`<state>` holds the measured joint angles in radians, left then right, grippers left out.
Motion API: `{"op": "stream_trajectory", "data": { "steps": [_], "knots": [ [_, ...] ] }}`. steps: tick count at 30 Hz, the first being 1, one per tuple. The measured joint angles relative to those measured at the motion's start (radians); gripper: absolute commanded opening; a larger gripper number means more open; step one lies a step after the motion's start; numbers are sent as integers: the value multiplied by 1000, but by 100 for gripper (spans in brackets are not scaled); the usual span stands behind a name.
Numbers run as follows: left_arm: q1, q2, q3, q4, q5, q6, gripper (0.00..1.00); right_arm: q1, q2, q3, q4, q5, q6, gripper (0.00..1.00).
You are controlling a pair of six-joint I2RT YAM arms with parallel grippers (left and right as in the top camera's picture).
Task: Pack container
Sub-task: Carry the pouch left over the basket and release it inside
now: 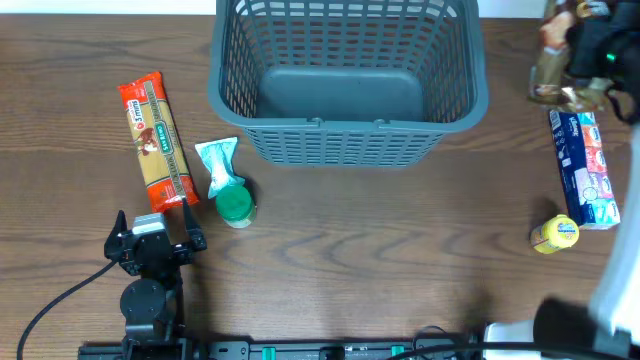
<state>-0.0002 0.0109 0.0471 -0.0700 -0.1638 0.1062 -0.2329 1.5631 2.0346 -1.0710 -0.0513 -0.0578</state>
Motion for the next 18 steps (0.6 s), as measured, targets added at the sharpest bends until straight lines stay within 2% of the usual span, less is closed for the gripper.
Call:
{"op": "stream_trajectory", "data": {
  "steps": [8,18],
  "knots": [
    [0,0,0,0,0,0,99,130,-171,2,20,-103,-169,1],
    [0,0,0,0,0,0,98,339,-112,2,4,-342,-428,1]
  ]
}}
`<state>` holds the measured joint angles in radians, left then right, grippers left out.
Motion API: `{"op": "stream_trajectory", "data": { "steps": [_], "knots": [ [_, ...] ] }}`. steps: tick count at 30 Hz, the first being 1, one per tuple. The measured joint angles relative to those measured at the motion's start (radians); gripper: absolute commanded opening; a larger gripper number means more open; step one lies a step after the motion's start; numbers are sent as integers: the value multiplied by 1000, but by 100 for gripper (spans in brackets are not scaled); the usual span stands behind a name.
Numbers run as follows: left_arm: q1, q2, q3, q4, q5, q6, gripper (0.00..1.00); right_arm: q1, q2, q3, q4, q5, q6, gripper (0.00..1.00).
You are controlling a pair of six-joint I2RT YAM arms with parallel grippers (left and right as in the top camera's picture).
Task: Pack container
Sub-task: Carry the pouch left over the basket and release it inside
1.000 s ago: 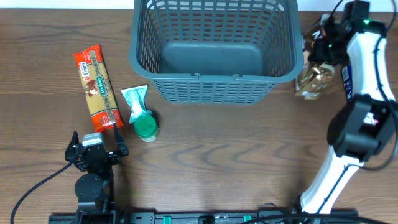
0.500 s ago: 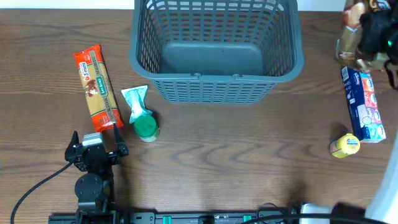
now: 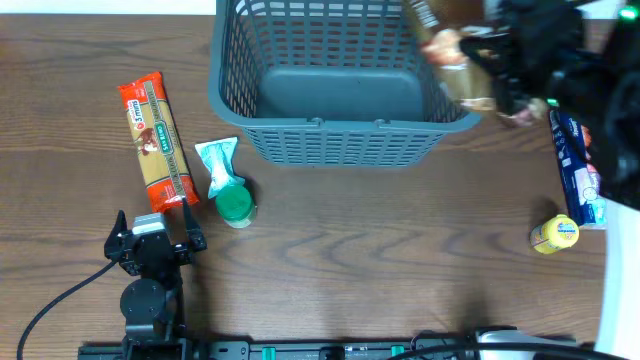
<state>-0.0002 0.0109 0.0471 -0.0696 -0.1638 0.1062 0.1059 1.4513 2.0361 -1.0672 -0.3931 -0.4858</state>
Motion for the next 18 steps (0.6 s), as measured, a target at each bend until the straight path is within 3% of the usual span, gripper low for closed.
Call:
{"op": "stream_trajectory", "data": {
  "steps": [8,18],
  "knots": [
    [0,0,0,0,0,0,98,135,114,0,1,-19,-242,1],
    [0,0,0,0,0,0,98,138,275,0,34,82,-343,1]
  ]
}}
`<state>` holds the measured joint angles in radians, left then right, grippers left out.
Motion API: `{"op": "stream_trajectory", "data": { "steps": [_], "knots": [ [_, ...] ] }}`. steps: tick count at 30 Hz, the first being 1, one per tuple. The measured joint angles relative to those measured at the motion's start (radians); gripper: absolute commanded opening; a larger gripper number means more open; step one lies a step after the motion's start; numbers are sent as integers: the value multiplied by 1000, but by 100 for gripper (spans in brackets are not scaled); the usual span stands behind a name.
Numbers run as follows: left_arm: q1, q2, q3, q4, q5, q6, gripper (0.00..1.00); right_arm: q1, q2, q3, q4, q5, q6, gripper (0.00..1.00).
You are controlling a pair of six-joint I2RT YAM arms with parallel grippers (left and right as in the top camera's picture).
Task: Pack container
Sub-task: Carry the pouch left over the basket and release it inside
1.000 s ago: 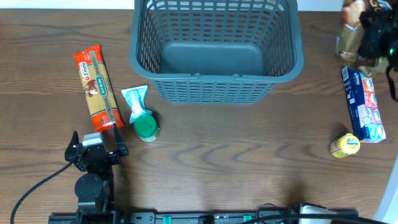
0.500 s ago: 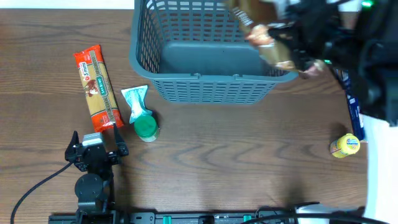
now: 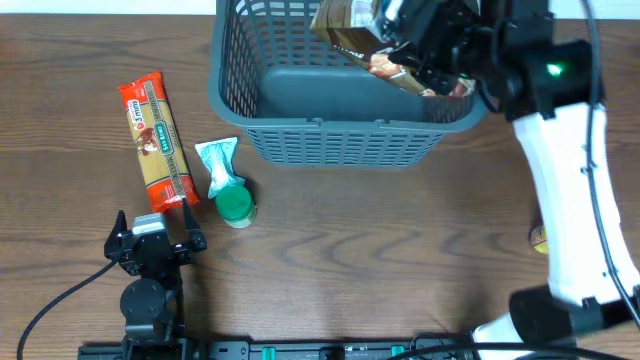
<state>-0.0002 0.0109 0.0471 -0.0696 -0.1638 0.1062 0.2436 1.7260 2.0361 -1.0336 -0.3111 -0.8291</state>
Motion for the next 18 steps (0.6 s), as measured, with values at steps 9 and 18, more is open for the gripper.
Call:
{"op": "stream_trajectory", "data": {
  "steps": [9,18],
  "knots": [
    [0,0,0,0,0,0,98,0,188,0,8,19,-11,1],
    [0,0,0,0,0,0,98,0,327,-1,11,22,-10,1]
  ]
}}
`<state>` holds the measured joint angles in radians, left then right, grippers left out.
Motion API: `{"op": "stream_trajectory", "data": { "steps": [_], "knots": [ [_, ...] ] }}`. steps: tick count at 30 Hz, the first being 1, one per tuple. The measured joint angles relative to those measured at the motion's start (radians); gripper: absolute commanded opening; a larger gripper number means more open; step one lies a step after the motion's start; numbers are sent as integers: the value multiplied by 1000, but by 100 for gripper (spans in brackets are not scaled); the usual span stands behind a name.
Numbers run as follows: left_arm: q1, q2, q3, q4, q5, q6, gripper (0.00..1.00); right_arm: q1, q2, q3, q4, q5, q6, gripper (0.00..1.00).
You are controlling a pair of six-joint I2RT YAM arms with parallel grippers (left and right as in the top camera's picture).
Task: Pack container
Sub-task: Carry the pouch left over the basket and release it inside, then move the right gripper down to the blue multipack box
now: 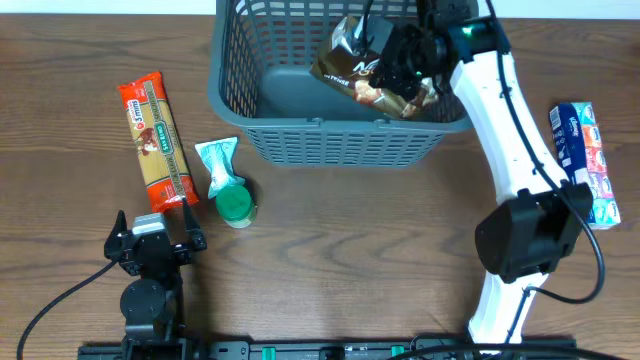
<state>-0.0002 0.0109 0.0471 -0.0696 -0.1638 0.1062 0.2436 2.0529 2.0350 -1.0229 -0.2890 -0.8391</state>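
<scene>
The grey plastic basket (345,128) stands at the back middle of the table. My right gripper (402,62) reaches into its right half, shut on a brown snack bag (358,76) that lies tilted low inside the basket. A red-and-yellow pasta packet (155,142), a teal sachet (218,160) and a green-capped jar (236,206) lie to the left of the basket. A blue-and-red box (583,165) lies at the right edge. My left gripper (155,230) rests open near the front left, just in front of the pasta packet and holding nothing.
The right arm (510,150) stretches from the front right up to the basket and covers the table beside the blue-and-red box. A black cable (60,295) runs from the left arm's base toward the front left edge.
The right gripper and the brown bag have gone from above the basket's right rim to lower inside it, slightly left. The left arm has not moved.
The right gripper first held the brown bag at the far back right, outside the basket. Then it was over the basket's right rim, then above the basket's right half. Now the bag is down inside the basket, still gripped.
</scene>
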Motion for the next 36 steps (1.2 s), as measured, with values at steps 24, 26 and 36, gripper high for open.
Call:
{"op": "stream_trajectory", "data": {
  "steps": [24,26,36],
  "knots": [
    [0,0,0,0,0,0,99,0,-27,10,120,-4,219,99],
    [0,0,0,0,0,0,98,0,-58,10,161,34,306,99],
    [0,0,0,0,0,0,99,-45,-378,58,87,404,599,99]
  ]
}}
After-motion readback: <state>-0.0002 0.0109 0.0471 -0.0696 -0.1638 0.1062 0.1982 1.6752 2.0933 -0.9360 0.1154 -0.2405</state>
